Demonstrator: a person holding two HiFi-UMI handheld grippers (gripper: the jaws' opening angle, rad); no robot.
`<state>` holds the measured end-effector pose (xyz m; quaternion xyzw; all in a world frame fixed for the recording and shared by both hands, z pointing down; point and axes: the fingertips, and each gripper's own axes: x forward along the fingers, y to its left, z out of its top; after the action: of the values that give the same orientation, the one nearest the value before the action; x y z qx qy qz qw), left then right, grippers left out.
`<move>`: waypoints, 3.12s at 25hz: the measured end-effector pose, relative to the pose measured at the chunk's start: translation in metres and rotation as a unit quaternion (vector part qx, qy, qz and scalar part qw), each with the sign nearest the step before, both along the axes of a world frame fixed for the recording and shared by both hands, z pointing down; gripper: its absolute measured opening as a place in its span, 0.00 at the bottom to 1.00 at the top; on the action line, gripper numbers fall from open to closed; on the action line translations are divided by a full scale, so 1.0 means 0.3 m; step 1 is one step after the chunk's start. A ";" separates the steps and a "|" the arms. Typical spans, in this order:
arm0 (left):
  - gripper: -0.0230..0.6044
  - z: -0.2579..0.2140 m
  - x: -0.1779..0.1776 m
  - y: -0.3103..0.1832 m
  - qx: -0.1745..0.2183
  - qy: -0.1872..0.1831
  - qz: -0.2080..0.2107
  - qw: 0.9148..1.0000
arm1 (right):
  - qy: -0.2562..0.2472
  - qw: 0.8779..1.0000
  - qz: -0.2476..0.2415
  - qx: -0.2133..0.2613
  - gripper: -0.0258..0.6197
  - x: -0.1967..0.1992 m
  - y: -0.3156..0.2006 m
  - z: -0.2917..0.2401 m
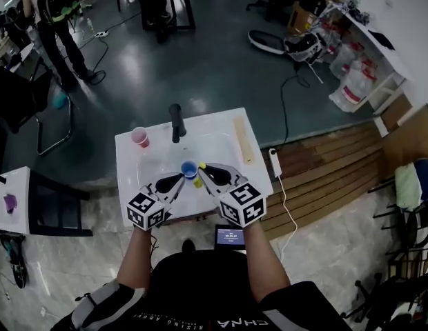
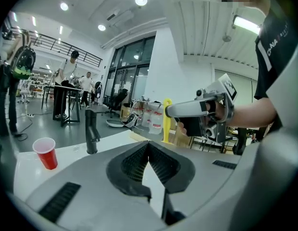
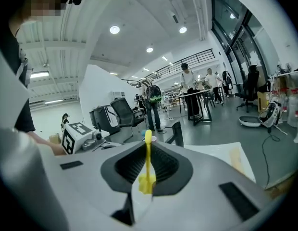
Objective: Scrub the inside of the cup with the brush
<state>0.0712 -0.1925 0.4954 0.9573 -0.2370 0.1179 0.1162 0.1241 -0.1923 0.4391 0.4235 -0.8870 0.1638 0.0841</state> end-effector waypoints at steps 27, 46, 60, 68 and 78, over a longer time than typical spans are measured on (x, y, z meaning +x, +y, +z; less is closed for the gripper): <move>0.05 0.084 0.049 -0.150 -0.037 -0.073 -0.092 0.992 | -0.081 0.993 -0.069 -0.048 0.10 0.177 -0.148 0.092; 0.59 0.556 0.033 -0.272 -0.083 -0.249 0.099 0.960 | -0.021 0.997 -0.036 -0.069 0.10 -0.025 -0.388 0.357; 0.63 0.744 0.053 -0.314 -0.083 -0.275 0.111 0.951 | 0.013 0.994 -0.044 -0.095 0.10 -0.106 -0.457 0.623; 0.63 0.777 0.066 -0.317 -0.078 -0.275 0.115 0.951 | 0.046 0.994 -0.063 -0.083 0.10 -0.152 -0.461 0.708; 0.63 0.772 0.055 -0.351 -0.095 -0.248 0.083 0.961 | 0.069 0.993 -0.080 -0.060 0.10 -0.185 -0.498 0.746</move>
<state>0.0878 -0.2978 0.7269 0.8988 -0.1662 0.3829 0.1340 0.0687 -0.3417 0.6628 0.3557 -0.8987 0.1797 0.1829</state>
